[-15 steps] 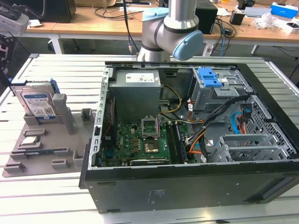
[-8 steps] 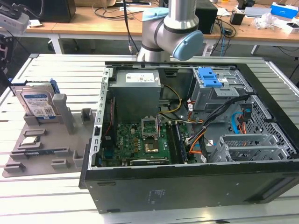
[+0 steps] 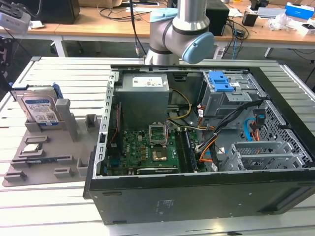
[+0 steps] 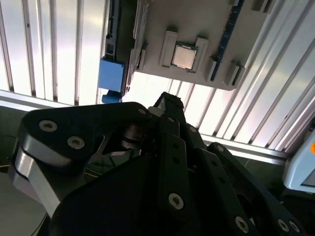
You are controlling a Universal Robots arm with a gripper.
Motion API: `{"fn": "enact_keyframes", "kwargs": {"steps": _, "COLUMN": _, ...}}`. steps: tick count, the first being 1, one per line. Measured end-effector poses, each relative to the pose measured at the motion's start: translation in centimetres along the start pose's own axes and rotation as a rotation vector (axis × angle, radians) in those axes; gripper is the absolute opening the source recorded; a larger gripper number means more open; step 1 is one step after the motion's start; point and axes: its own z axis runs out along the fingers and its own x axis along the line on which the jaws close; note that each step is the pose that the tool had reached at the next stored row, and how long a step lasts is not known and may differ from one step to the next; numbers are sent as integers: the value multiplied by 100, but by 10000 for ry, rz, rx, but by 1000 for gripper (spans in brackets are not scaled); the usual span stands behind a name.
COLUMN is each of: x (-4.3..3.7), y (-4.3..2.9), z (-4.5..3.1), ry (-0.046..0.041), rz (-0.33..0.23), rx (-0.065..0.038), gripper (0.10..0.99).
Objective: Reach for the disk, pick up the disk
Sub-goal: 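Pick up the disk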
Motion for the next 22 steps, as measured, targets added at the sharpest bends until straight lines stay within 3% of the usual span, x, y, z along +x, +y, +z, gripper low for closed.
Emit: {"fn": "enact_keyframes", "kwargs": {"steps": 22, "x": 0, "y": 0, "z": 0, "ry": 65, "rz": -1694, "rx": 1, "gripper": 106}}
